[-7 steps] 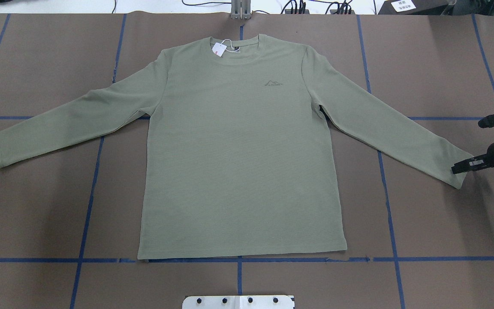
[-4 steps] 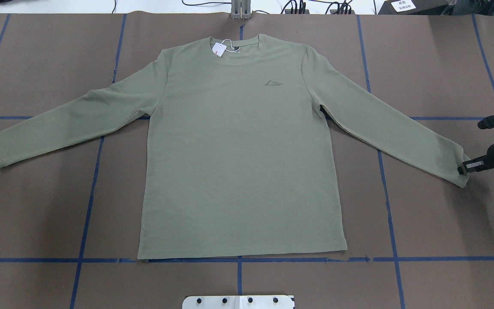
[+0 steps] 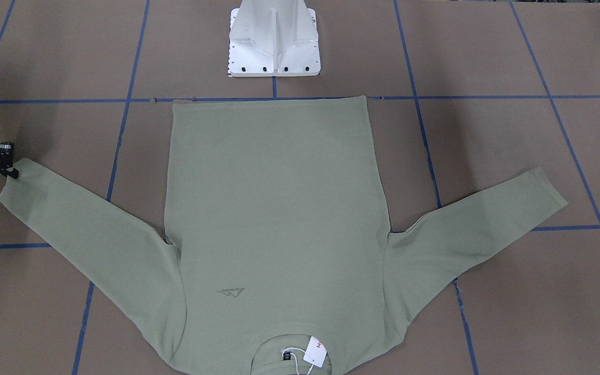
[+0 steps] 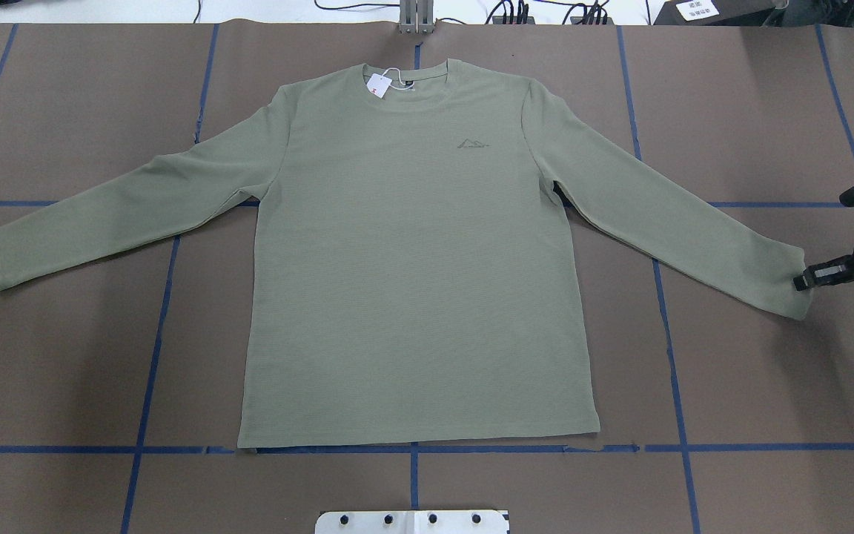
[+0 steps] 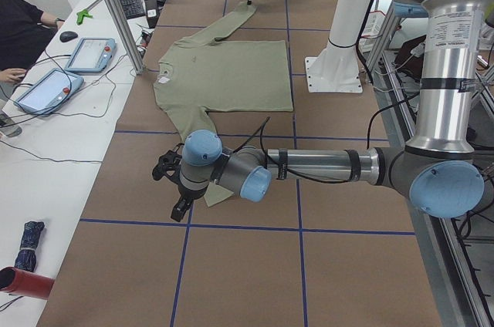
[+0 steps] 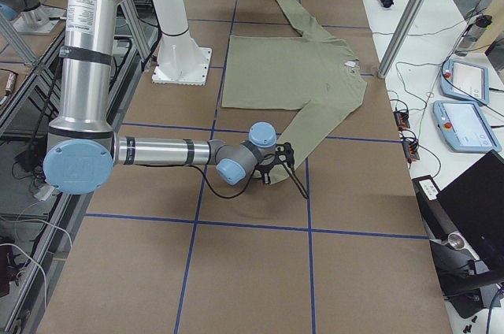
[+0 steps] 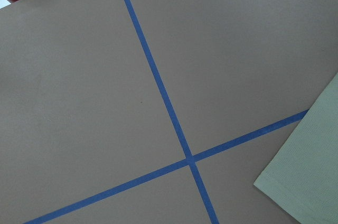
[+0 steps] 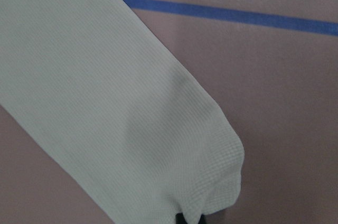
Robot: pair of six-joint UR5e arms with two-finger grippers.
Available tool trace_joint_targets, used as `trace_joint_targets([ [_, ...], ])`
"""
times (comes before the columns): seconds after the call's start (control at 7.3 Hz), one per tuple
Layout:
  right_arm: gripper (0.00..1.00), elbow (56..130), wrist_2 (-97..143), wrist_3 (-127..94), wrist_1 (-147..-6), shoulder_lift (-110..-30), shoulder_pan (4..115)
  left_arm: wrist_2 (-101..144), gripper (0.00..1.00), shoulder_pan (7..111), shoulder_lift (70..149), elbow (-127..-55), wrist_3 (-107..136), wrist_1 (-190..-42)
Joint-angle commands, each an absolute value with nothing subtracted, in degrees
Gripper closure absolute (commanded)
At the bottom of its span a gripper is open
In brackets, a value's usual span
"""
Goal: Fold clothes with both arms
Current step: 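Grasp the cuff of the sleeve nearest the right gripper, then carry the sleeve with the right gripper across the shirt body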
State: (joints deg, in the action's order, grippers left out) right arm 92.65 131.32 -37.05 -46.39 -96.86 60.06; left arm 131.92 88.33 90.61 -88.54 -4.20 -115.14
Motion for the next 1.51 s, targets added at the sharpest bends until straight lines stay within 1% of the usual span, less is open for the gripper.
trace_joint_targets([
  [0.0,1.0,93.78,138.05,-37.53,-50.15,-89.96,63.8,131.92,0.0,88.33,90.62,-88.51,-4.22,-115.14],
  [0.41,1.0,93.52,138.08,-37.7,-70.69,-68.71,62.85,131.92,0.0,88.33,90.79,-88.42,-4.13,-115.14],
  [0.68,1.0,91.51,133.19,-37.79,-75.75,-57.45,58.3,131.92,0.0,88.33,91.14,-88.42,-2.3,-115.14],
  [0.82,1.0,87.93,126.28,-38.75,-75.85,-49.91,55.14,131.92,0.0,88.33,91.23,-88.42,-2.11,-115.14],
  [1.1,1.0,75.82,124.37,-43.85,-75.24,-34.18,53.0,131.92,0.0,88.33,91.58,-88.24,-2.02,-115.14],
  [1.37,1.0,66.31,121.14,-46.39,-75.24,-21.42,48.19,131.92,0.0,88.33,91.58,-87.98,-1.59,-115.14],
])
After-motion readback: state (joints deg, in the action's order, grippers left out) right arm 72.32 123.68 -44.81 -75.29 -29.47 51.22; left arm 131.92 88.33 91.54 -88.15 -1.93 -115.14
